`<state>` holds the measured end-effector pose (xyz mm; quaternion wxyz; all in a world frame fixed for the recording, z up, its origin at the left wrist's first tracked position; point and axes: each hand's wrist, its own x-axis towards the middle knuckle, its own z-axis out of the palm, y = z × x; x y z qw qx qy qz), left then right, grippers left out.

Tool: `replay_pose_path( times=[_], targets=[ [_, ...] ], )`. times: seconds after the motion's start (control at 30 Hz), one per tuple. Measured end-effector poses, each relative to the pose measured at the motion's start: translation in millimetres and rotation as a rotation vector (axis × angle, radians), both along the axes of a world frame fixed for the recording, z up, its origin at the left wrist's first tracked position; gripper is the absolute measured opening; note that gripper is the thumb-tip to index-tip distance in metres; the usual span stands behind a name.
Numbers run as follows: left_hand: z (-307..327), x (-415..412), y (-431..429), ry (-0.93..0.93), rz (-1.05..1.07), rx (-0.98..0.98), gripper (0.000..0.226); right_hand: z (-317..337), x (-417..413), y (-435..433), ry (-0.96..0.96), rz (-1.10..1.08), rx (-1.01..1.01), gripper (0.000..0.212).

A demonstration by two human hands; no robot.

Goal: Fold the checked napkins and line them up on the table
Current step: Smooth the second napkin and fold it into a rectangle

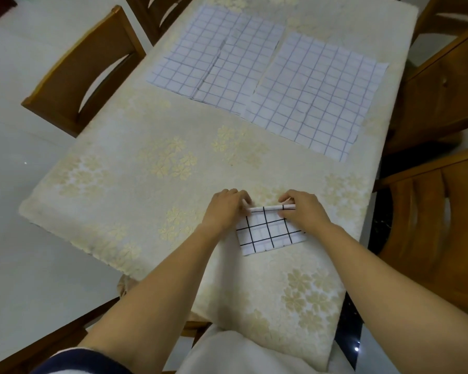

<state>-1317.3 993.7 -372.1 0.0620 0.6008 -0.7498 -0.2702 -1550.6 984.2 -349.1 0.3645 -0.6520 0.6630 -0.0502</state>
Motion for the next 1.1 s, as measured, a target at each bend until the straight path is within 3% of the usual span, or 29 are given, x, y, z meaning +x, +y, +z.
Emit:
replay_pose_path(
  times=[0.07, 0.17, 0.4, 0.5, 0.73, 0.87, 1.1],
  targets=[
    [0.6, 4.9, 8.8, 0.133, 0.061, 0.086, 0.013, 6.3, -4.9, 13.0, -0.059, -0.042, -0.008, 0.005],
    [9.6, 9.3, 27.9, 0.387, 0.232, 0.2, 0.008, 13.3, -15.6, 36.1, -0.199, -0.165, 0.005, 0.005],
    [54.5, -8.1, 71.7, 0.782, 0.525, 0.102, 0.004, 51.1, -25.5, 71.1, -0.497, -0.339, -0.027, 0.008],
    [77.7, -22.4, 100.9, 0.977, 0.618, 0.13, 0.022, 69.6, -27.7, 78.4, -0.606, -0.354, -0.035, 0.006],
    [117.5, -59.0, 181.5, 0.994, 0.732, 0.118, 0.025, 101.2, -52.5, 127.5, -0.842, -0.322, -0.046, 0.01],
    [140.2, -72.9, 233.0, 0.945, 0.825, -0.033, 0.023, 98.9, -55.7, 172.9, -0.849, -0.249, 0.063, 0.009],
    [175.7, -52.6, 316.6, 0.887, 0.909, -0.058, 0.024, 117.6, -6.6, 218.8, -0.923, -0.18, 0.09, 0.016]
  ],
)
